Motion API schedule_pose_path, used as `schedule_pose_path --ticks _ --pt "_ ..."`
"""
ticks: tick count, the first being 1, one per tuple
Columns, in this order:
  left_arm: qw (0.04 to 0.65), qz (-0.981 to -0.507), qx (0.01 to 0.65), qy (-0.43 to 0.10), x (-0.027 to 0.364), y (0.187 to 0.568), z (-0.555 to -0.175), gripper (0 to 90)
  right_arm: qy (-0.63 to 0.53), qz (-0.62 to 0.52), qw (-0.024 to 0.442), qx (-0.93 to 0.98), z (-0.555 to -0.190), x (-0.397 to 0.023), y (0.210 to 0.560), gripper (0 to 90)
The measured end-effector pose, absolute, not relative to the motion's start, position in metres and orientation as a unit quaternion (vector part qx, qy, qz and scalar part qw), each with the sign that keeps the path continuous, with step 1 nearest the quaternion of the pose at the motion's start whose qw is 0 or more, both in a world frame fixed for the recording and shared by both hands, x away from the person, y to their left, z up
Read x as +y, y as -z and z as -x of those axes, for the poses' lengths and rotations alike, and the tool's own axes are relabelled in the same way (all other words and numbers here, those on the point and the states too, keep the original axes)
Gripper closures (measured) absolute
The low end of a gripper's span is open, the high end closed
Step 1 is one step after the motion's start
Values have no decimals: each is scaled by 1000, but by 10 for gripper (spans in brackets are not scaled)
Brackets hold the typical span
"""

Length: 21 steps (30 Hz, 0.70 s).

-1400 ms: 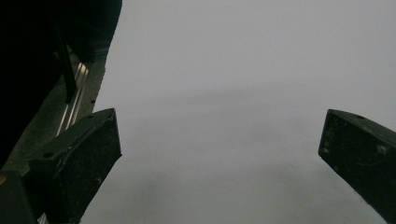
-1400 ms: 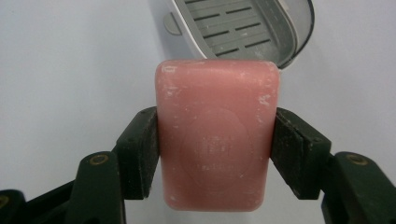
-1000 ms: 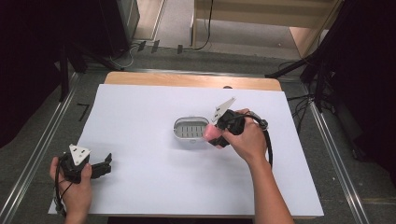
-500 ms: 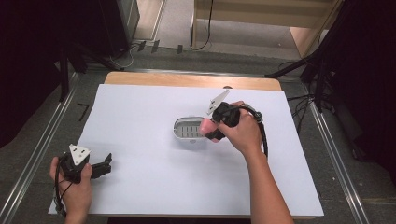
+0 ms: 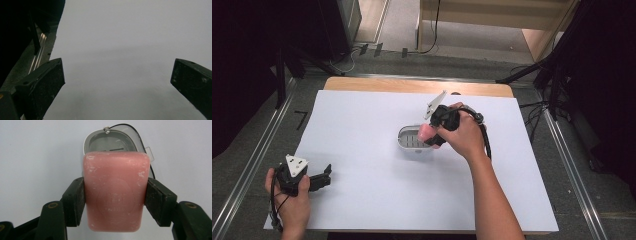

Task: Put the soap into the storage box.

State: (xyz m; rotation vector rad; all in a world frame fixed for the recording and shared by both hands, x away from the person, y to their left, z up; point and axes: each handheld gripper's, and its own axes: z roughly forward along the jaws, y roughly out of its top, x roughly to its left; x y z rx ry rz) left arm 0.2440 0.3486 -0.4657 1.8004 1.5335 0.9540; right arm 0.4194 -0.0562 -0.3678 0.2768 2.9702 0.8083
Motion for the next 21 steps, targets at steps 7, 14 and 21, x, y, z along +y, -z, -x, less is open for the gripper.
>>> schedule_pose_path --ticks 7,14,21 --pt "292 -675 577 -356 349 466 -244 0 -249 -65 20 966 -427 -41 370 390" --pt "294 -672 580 -354 350 466 -245 0 -226 -53 19 972 -431 -33 370 390" --pt "294 -672 580 -353 350 466 -245 0 -225 -55 23 972 -435 -29 374 390"
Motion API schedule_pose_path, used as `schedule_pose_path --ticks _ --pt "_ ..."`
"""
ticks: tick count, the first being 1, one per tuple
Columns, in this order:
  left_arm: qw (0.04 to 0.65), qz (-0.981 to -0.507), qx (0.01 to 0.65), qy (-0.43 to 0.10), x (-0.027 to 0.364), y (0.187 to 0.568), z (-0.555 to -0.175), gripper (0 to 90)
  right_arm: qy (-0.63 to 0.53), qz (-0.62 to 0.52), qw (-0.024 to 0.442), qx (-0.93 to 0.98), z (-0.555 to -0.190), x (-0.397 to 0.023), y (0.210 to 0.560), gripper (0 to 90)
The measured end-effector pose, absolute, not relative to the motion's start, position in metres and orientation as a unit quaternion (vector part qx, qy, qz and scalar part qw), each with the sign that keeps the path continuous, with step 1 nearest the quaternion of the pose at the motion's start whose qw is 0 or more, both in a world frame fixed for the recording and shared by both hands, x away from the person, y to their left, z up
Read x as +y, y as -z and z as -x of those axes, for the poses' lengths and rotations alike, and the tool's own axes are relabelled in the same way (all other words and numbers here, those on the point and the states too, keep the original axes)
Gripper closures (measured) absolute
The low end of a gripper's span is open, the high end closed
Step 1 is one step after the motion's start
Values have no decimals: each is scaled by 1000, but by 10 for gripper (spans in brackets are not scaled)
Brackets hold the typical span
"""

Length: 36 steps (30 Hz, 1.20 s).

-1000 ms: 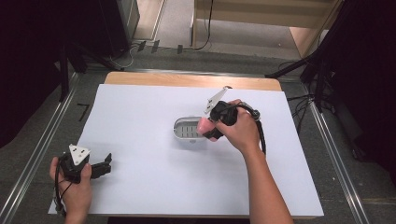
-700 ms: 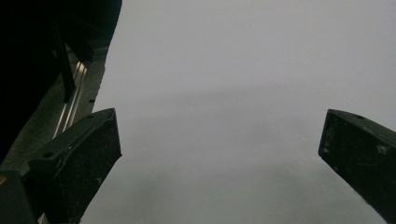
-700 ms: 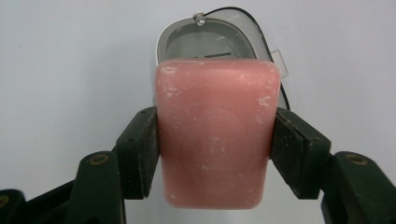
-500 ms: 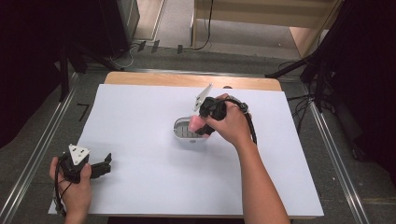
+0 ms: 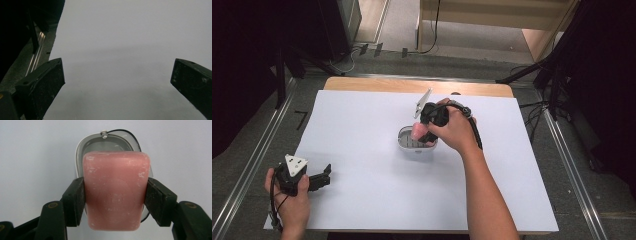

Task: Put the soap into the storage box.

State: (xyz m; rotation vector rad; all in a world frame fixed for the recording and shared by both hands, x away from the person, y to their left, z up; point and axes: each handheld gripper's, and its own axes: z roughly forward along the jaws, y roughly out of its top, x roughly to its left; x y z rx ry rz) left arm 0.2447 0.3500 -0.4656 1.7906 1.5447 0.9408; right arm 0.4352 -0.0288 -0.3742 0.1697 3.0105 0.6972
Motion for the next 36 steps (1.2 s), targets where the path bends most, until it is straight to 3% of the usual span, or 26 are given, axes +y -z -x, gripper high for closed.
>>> schedule_pose_path --ticks 13,21,36 --pt "293 -673 580 -353 350 466 -245 0 -220 -36 42 974 -434 -19 383 391" --pt "293 -673 579 -354 349 466 -245 0 -274 -75 50 957 -431 -37 380 370" --pt "290 -676 577 -356 348 466 -245 0 -381 -190 65 902 -420 -108 397 138"
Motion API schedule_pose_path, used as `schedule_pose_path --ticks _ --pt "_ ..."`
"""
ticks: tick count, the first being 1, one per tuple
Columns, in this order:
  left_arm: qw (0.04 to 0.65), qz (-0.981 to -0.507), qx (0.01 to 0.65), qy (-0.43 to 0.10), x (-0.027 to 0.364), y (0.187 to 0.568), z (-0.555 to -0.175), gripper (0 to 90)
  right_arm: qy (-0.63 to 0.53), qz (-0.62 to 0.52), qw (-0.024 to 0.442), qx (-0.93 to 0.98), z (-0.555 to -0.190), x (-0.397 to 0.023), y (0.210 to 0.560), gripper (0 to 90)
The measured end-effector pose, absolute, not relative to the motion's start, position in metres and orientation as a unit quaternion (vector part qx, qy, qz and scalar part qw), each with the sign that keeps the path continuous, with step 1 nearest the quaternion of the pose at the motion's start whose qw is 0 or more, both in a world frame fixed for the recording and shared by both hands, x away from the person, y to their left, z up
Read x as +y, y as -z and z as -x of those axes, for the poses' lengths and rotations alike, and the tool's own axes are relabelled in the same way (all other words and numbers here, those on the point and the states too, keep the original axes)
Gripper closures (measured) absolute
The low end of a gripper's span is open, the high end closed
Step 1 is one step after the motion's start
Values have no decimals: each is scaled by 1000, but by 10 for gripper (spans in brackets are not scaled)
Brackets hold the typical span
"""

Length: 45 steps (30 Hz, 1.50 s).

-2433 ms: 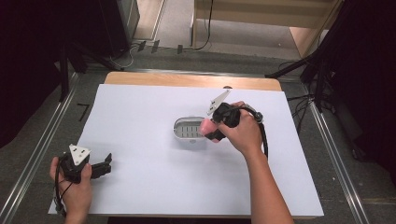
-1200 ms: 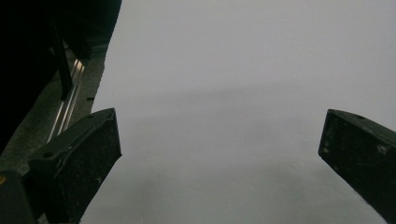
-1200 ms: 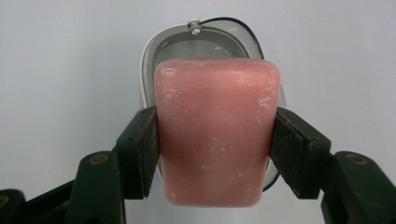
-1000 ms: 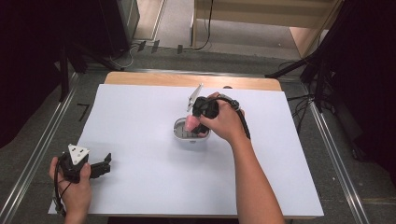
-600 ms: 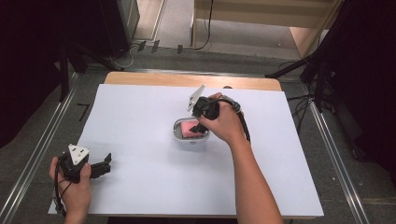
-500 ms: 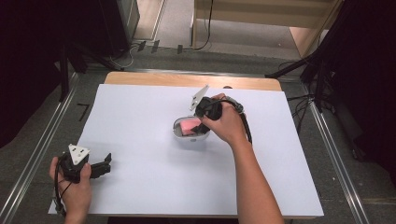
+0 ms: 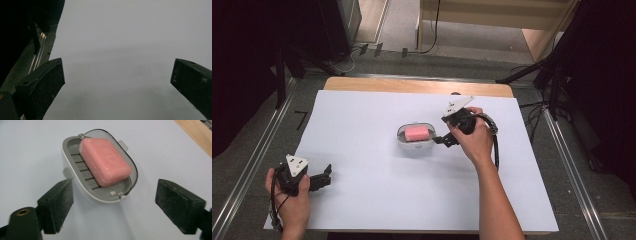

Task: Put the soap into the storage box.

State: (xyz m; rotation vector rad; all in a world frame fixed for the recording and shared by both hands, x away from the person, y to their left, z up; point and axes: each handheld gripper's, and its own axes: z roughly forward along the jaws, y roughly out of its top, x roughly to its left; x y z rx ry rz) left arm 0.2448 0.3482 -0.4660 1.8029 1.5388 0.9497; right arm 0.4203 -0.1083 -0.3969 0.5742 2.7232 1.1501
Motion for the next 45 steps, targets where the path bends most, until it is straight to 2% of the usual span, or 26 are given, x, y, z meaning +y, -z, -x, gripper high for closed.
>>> schedule_pose_path --ticks 10,29,45 --pt "289 -676 576 -357 348 466 -245 0 -392 -236 84 885 -408 -135 411 125" --pt "287 -677 575 -359 347 466 -245 0 -419 -305 108 848 -375 -192 438 0" --pt "285 -677 575 -360 347 466 -245 0 -423 -354 127 825 -342 -229 460 0"
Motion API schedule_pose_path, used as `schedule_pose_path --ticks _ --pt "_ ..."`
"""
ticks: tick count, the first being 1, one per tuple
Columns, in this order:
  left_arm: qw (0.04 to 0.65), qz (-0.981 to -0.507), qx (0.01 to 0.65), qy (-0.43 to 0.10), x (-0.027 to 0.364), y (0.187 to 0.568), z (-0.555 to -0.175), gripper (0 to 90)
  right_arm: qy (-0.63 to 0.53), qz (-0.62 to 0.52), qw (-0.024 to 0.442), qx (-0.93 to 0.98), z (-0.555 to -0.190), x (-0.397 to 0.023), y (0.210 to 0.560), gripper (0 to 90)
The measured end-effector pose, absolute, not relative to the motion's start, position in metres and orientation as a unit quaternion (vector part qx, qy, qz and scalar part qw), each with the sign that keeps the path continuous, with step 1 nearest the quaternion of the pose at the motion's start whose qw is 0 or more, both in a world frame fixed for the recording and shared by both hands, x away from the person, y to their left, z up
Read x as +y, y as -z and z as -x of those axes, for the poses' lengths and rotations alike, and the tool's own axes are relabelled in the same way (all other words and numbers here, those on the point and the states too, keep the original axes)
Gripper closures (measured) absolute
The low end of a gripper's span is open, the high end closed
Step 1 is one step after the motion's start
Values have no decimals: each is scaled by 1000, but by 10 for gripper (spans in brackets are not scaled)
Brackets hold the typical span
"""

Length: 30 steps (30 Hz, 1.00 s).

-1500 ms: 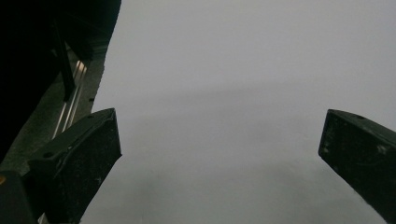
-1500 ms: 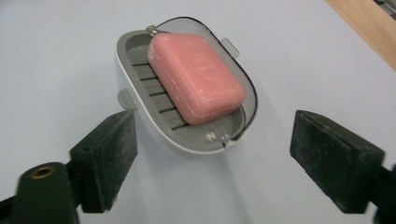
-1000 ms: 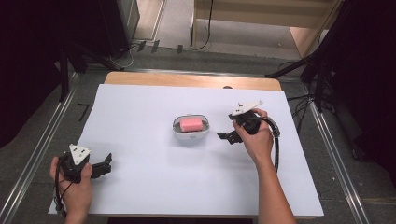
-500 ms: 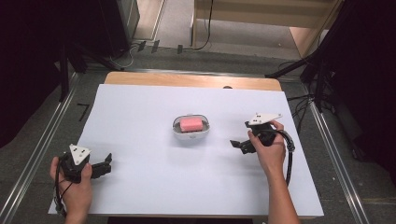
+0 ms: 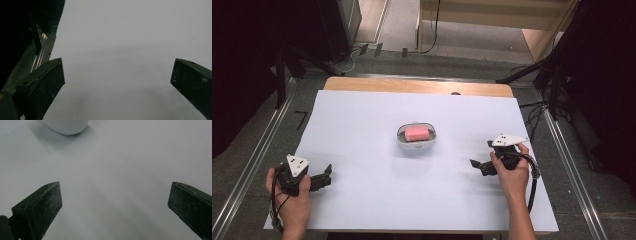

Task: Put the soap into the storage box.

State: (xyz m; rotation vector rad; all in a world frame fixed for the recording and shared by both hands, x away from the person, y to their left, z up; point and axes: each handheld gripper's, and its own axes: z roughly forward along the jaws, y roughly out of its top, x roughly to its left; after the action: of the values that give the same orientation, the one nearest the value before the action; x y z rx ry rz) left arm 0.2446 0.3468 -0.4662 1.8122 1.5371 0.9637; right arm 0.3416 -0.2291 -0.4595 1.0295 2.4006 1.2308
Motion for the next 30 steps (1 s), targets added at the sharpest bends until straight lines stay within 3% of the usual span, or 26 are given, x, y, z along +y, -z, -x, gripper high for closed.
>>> schedule_pose_path --ticks 30 --pt "285 -677 575 -360 347 466 -245 0 -438 -405 156 787 -275 -294 487 0"
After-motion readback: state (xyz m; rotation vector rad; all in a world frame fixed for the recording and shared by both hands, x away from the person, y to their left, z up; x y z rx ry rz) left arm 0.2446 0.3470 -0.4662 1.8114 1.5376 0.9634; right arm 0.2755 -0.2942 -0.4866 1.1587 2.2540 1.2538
